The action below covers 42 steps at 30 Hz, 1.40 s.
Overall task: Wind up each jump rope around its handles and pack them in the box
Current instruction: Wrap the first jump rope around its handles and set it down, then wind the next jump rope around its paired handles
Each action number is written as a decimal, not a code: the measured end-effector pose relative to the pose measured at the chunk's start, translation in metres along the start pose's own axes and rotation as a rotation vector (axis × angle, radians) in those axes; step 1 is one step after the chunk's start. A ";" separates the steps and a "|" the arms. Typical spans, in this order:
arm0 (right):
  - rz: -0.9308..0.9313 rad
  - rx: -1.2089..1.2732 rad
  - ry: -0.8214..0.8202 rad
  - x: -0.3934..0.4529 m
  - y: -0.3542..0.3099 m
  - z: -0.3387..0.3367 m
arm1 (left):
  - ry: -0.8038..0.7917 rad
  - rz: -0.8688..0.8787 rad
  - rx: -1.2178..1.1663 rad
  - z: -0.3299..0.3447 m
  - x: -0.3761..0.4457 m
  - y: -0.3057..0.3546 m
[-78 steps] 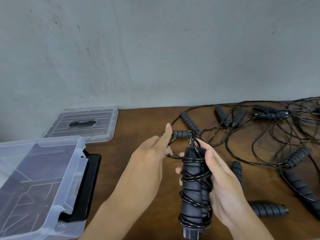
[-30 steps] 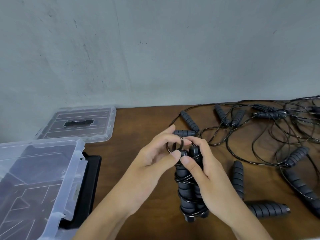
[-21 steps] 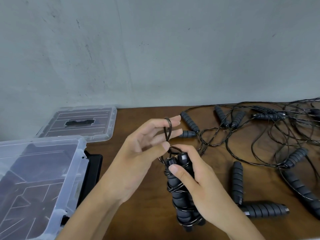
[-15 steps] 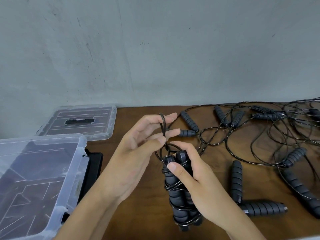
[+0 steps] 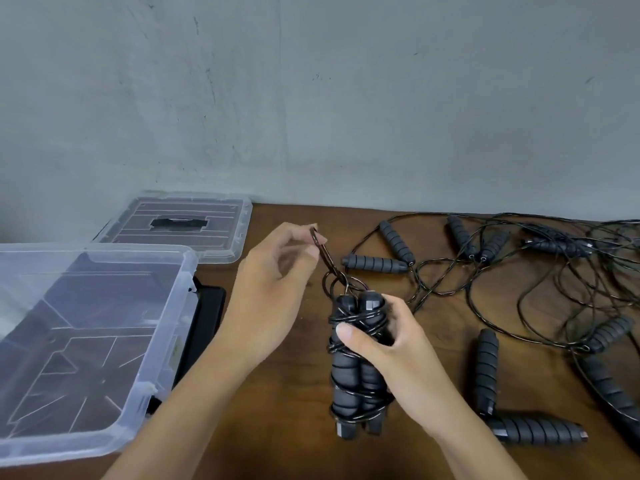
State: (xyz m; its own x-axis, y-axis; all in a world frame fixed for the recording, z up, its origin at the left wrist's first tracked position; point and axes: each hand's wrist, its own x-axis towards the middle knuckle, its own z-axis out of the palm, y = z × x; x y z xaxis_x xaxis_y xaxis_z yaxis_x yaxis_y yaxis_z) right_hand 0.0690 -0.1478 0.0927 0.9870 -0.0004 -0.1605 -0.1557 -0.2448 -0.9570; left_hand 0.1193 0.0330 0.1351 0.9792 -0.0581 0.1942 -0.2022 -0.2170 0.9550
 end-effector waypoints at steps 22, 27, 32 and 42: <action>0.303 0.114 0.044 0.281 -0.013 0.076 | 0.363 -0.230 0.080 -0.007 0.001 -0.050; 0.337 0.061 0.005 0.342 0.000 0.101 | 0.372 -0.288 0.051 -0.002 0.007 -0.058; 0.295 -0.013 -0.015 0.376 0.012 0.120 | 0.364 -0.302 0.077 0.003 0.007 -0.065; 0.282 -0.553 0.110 0.377 0.001 0.134 | 0.355 -0.351 0.114 0.004 0.002 -0.074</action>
State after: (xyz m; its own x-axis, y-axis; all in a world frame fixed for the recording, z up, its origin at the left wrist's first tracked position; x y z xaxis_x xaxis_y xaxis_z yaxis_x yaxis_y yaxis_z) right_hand 0.4361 -0.0178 -0.0013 0.9137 -0.2309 -0.3343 -0.3965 -0.6862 -0.6099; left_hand 0.1365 0.0451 0.0639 0.9286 0.3677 -0.0505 0.1585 -0.2698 0.9498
